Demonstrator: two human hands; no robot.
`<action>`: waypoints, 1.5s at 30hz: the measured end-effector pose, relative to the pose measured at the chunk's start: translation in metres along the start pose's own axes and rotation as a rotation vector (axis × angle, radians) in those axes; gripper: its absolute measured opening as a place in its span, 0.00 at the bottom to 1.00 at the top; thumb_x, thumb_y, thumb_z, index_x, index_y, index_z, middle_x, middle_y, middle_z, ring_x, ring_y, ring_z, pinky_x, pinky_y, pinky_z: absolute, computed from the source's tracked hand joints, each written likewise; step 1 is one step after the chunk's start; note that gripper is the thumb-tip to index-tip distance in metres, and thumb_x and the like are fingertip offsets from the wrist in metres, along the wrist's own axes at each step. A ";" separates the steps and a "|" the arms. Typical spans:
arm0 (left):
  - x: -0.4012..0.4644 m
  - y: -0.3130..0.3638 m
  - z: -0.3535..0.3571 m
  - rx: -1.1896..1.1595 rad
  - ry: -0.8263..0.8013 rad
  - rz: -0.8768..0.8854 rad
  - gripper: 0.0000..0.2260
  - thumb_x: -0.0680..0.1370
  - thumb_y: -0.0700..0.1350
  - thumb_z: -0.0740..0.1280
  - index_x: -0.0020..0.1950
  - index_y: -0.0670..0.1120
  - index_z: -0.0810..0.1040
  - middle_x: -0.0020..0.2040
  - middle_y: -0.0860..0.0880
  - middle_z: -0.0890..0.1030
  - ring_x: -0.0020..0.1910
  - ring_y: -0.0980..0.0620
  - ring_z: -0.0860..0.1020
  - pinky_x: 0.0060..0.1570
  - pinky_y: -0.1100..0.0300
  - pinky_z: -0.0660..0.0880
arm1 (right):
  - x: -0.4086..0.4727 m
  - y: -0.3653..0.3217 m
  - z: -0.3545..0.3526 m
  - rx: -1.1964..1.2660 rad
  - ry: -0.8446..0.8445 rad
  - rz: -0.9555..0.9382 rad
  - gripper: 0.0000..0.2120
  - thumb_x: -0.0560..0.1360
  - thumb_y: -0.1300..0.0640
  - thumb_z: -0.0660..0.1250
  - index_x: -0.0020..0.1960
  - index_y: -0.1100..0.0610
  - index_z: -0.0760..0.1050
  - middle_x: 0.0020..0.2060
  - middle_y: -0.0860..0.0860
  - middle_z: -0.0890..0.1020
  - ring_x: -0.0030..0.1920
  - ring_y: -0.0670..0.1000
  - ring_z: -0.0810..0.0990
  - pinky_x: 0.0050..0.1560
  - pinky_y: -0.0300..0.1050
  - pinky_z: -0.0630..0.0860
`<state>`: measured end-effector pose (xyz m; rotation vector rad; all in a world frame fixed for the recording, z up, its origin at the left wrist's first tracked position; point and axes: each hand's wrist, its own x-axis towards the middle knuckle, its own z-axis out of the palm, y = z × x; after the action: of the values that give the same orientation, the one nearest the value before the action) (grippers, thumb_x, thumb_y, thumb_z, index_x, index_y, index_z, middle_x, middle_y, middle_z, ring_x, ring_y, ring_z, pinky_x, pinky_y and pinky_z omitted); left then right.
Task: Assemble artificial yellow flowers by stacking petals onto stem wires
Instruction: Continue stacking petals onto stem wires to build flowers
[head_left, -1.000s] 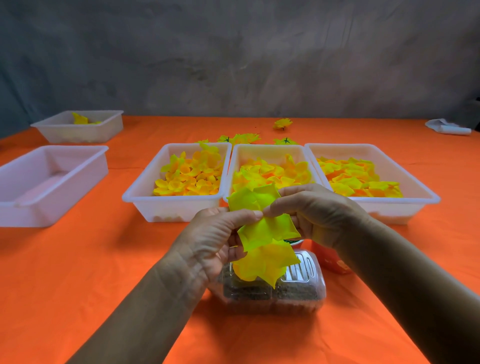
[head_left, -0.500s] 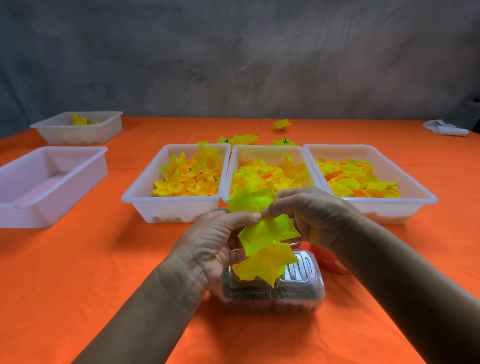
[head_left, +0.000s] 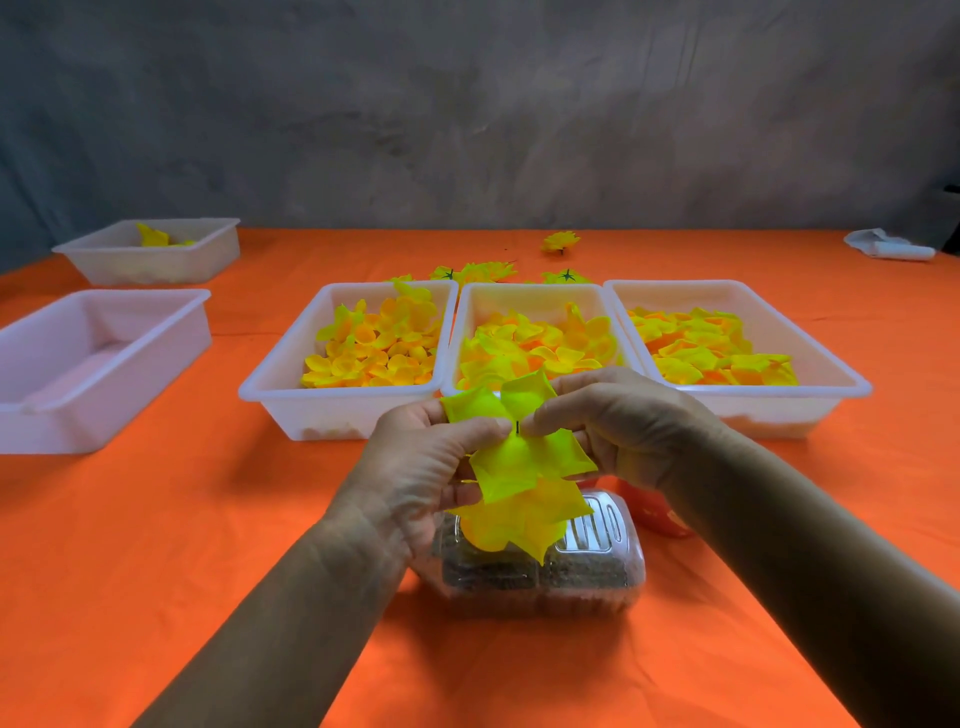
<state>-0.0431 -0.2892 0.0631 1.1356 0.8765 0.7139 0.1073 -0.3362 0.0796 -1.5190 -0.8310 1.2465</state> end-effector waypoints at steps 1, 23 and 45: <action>-0.001 0.000 0.000 0.022 0.013 0.025 0.05 0.70 0.36 0.71 0.43 0.44 0.80 0.32 0.48 0.83 0.29 0.52 0.79 0.33 0.59 0.74 | 0.000 0.000 0.000 -0.015 0.008 -0.003 0.15 0.66 0.72 0.71 0.42 0.56 0.70 0.39 0.59 0.83 0.32 0.54 0.82 0.43 0.53 0.79; -0.004 0.000 -0.006 0.173 0.093 0.129 0.04 0.70 0.38 0.72 0.36 0.39 0.82 0.28 0.53 0.81 0.26 0.66 0.76 0.23 0.76 0.67 | 0.004 -0.012 -0.003 -0.359 -0.086 -0.025 0.17 0.68 0.68 0.72 0.55 0.56 0.77 0.41 0.55 0.82 0.41 0.54 0.81 0.36 0.42 0.76; 0.007 -0.016 -0.008 0.285 0.094 0.102 0.05 0.69 0.33 0.71 0.40 0.31 0.81 0.33 0.48 0.77 0.33 0.57 0.74 0.27 0.72 0.68 | 0.010 0.000 -0.002 -0.443 -0.075 -0.063 0.16 0.66 0.68 0.73 0.46 0.51 0.77 0.37 0.50 0.80 0.36 0.50 0.79 0.34 0.40 0.71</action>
<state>-0.0466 -0.2843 0.0447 1.4171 1.0287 0.7465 0.1120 -0.3279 0.0766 -1.7820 -1.2571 1.1254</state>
